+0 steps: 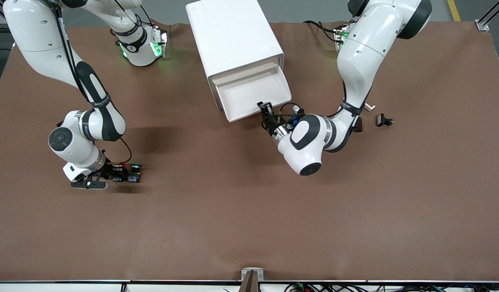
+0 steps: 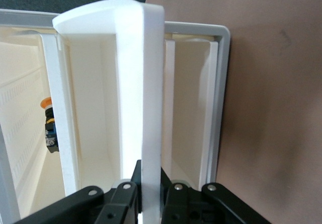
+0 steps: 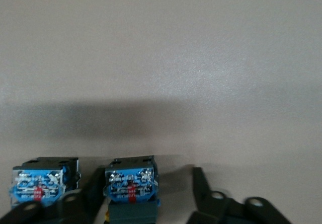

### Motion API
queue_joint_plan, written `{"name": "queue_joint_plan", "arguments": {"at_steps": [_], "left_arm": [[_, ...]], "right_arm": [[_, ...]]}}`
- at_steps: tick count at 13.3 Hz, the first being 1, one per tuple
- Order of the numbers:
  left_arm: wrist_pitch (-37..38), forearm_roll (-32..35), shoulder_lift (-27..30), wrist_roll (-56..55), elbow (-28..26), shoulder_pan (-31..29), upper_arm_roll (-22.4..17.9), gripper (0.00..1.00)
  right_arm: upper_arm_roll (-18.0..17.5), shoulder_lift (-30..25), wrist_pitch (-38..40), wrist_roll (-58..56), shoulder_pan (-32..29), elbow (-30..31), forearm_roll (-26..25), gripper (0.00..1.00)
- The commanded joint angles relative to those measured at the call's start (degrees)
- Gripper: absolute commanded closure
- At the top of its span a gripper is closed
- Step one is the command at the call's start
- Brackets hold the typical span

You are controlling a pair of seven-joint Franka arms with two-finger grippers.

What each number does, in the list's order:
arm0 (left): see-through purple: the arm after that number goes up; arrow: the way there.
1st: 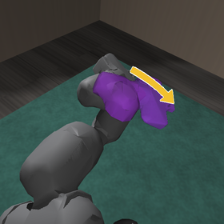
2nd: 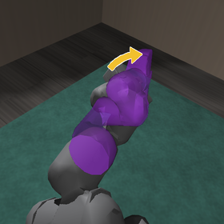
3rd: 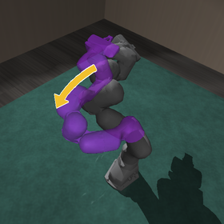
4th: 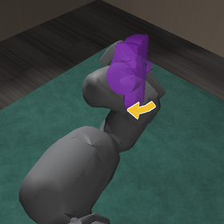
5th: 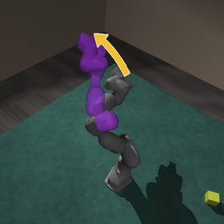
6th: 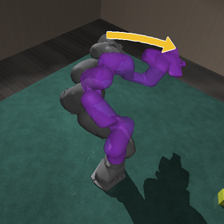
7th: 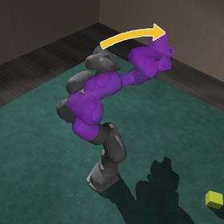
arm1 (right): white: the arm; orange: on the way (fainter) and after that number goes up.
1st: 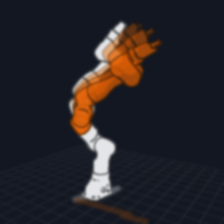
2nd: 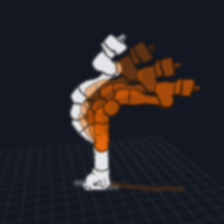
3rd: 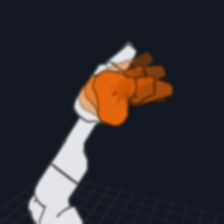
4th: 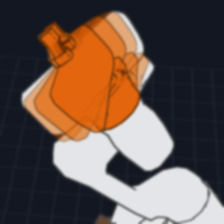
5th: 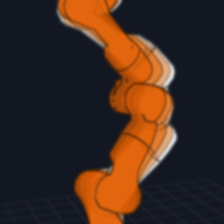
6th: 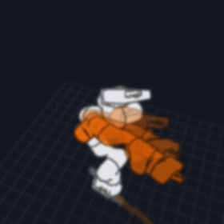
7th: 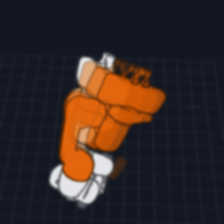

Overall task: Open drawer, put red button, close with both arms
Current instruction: 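Grasp the red button with the right gripper and lift it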

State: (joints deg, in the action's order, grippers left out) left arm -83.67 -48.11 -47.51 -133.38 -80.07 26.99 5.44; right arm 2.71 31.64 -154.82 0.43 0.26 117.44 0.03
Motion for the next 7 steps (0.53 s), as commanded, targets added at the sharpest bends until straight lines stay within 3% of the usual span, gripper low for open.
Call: {"name": "queue_joint_plan", "arguments": {"at_steps": [1,4,7], "left_arm": [[-2.29,-0.06,-0.66,-1.62,2.02,0.78,-1.83,1.0],[-2.12,0.73,-0.57,-1.62,1.93,0.7,-2.1,1.0],[-2.55,1.35,-0.74,-1.27,2.11,0.26,-2.19,1.0]], "right_arm": [[-0.34,0.18,0.92,0.44,-0.17,-0.63,0.76,1.0],[-0.51,-1.04,1.79,0.18,0.17,-0.89,0.76,1.0],[-0.6,-5.78,19.12,3.32,1.84,-8.24,1.02,1.0]]}}
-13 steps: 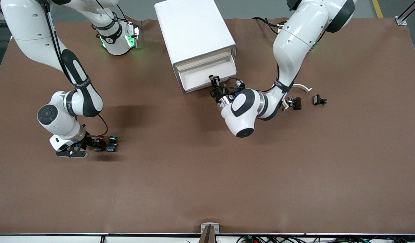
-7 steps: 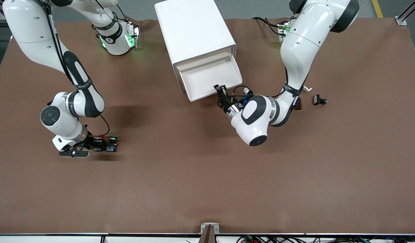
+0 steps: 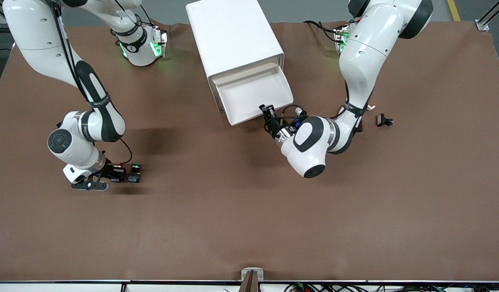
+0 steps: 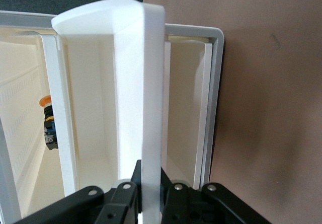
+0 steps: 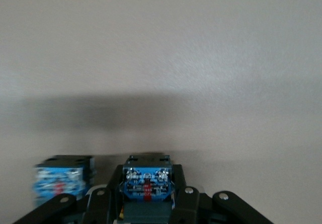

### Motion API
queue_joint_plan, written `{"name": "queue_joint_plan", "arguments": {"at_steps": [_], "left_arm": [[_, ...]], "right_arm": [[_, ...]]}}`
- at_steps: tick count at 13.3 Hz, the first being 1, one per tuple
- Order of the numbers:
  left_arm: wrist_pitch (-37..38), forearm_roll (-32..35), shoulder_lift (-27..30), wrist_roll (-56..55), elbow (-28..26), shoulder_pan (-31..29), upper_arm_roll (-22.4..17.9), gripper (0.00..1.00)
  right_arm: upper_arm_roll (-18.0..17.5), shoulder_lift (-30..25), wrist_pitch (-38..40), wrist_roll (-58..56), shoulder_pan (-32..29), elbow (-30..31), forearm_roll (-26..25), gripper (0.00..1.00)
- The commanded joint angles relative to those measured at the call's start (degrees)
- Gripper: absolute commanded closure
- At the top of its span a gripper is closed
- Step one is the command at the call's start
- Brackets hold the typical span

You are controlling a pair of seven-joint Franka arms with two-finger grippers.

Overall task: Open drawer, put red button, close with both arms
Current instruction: 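Grasp the red button with the right gripper and lift it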

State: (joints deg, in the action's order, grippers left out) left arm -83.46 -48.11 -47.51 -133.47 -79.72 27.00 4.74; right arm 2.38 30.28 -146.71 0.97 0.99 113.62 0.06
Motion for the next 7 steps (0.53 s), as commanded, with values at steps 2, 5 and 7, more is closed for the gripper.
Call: {"name": "queue_joint_plan", "arguments": {"at_steps": [2,5,7], "left_arm": [[-3.9,1.26,-0.92,0.05,2.11,-0.37,-1.49,1.0],[-6.97,1.26,-1.27,1.98,2.64,-0.37,-1.4,1.0],[-7.16,1.26,-1.27,4.0,2.73,-0.37,-1.49,1.0]], "right_arm": [[-0.36,-6.89,25.62,9.63,3.65,-11.45,0.99,1.0],[-0.45,-12.68,38.31,20.26,9.27,-15.44,5.7,1.0],[-0.45,-15.85,42.63,30.17,13.58,-15.35,9.33,1.0]]}}
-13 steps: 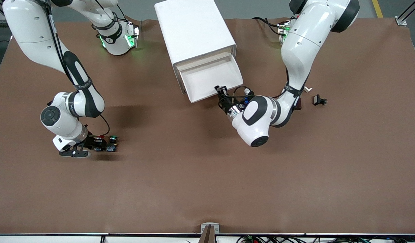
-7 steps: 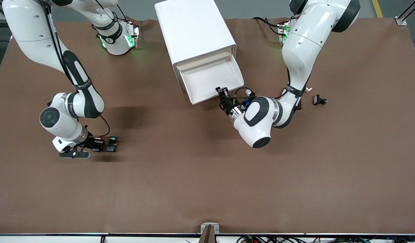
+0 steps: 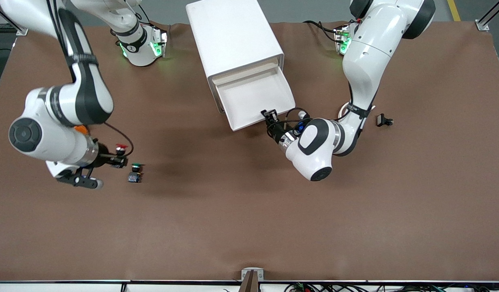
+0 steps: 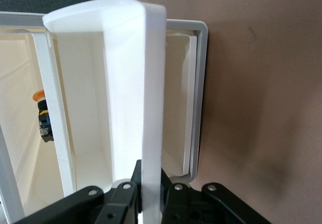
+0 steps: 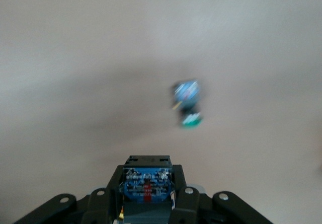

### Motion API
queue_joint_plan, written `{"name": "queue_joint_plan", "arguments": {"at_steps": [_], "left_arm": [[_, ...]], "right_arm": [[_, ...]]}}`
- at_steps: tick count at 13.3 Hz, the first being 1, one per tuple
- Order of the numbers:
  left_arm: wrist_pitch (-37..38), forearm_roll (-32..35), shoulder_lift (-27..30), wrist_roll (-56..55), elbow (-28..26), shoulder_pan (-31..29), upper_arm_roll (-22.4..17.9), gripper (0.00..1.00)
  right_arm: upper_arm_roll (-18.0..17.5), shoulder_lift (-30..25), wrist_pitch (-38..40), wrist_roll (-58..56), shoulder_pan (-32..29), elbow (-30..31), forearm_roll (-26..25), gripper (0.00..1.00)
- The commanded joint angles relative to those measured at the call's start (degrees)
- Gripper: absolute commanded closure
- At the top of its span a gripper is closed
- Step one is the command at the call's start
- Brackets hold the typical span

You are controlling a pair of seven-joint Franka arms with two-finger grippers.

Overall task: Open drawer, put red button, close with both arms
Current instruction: 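Grasp the red button with the right gripper and lift it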

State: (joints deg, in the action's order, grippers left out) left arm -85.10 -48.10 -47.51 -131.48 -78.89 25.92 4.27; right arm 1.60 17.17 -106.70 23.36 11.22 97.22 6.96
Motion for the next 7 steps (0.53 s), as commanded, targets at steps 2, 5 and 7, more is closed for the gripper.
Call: {"name": "queue_joint_plan", "arguments": {"at_steps": [2,5,7], "left_arm": [[-5.51,1.34,-1.27,3.15,1.9,0.54,-1.01,1.0],[-5.51,1.25,-1.09,4.99,2.6,-0.16,-1.72,0.83],[-5.51,1.25,-0.83,7.54,2.69,-0.08,-1.8,0.0]], "right_arm": [[0.42,-4.69,3.08,16.76,9.06,0.96,2.45,1.0],[0.42,-4.87,2.38,30.9,17.58,0.17,2.54,1.0],[0.42,-4.61,2.46,39.09,22.51,-2.02,2.45,1.0]]}}
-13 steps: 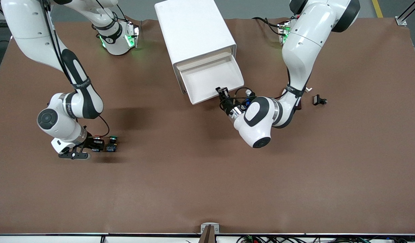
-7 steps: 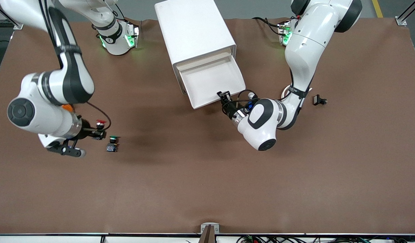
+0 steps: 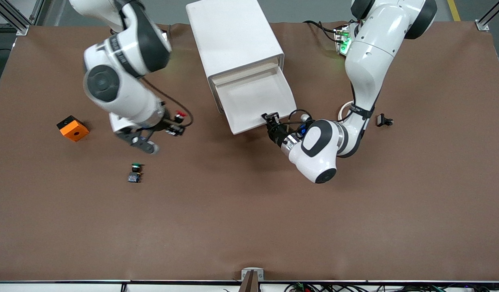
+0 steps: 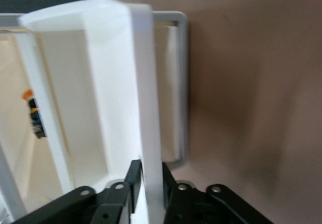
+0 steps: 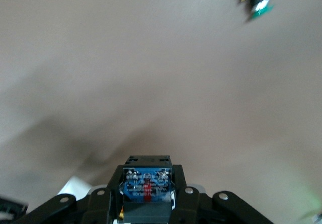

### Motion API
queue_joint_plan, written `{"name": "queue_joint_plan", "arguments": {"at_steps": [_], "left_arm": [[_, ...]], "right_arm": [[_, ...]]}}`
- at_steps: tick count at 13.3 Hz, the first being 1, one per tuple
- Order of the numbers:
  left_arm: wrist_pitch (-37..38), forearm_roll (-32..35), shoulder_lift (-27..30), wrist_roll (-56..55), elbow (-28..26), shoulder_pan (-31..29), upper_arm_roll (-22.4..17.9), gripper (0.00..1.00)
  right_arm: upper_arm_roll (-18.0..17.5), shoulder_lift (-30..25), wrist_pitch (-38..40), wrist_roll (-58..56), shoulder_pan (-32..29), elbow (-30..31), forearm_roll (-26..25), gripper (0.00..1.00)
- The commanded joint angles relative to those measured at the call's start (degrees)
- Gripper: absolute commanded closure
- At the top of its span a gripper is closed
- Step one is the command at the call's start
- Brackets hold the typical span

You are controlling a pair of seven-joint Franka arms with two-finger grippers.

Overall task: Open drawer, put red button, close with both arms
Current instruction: 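Carry the red button into the open drawer with the right gripper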

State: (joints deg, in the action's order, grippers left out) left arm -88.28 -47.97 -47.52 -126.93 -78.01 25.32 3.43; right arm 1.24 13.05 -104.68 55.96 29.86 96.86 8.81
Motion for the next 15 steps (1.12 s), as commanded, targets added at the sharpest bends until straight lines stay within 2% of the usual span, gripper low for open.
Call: {"name": "queue_joint_plan", "arguments": {"at_steps": [1,4,6,8,12,15], "left_arm": [[-2.25,1.12,-0.56,4.05,2.16,0.43,-0.88,0.0],[-0.93,1.12,0.23,4.84,4.7,0.34,-0.88,0.0],[0.3,1.56,1.55,6.34,6.03,-0.01,-0.89,0.0],[3.89,2.79,3.65,9.92,7.77,-2.02,-0.71,0.0],[5.84,13.75,9.98,20.9,8.05,-4.05,-0.71,0.0],[7.76,18.68,13.06,29.0,7.96,-5.71,-1.14,0.0]], "right_arm": [[0.78,-0.48,0.44,9.75,5.81,-2.11,0.59,1.0],[0.96,-0.13,0.09,19.16,12.75,-3.25,-0.11,1.0],[0.96,0.22,-2.97,25.48,16.44,-3.69,-0.81,1.0],[0.96,2.14,-5.52,30.5,20.05,-3.69,-4.14,1.0],[0.96,6.89,-10.8,36.32,24.28,-3.25,-8.63,1.0],[0.87,8.56,-13.52,36.15,24.46,-3.25,-8.9,1.0]]}}
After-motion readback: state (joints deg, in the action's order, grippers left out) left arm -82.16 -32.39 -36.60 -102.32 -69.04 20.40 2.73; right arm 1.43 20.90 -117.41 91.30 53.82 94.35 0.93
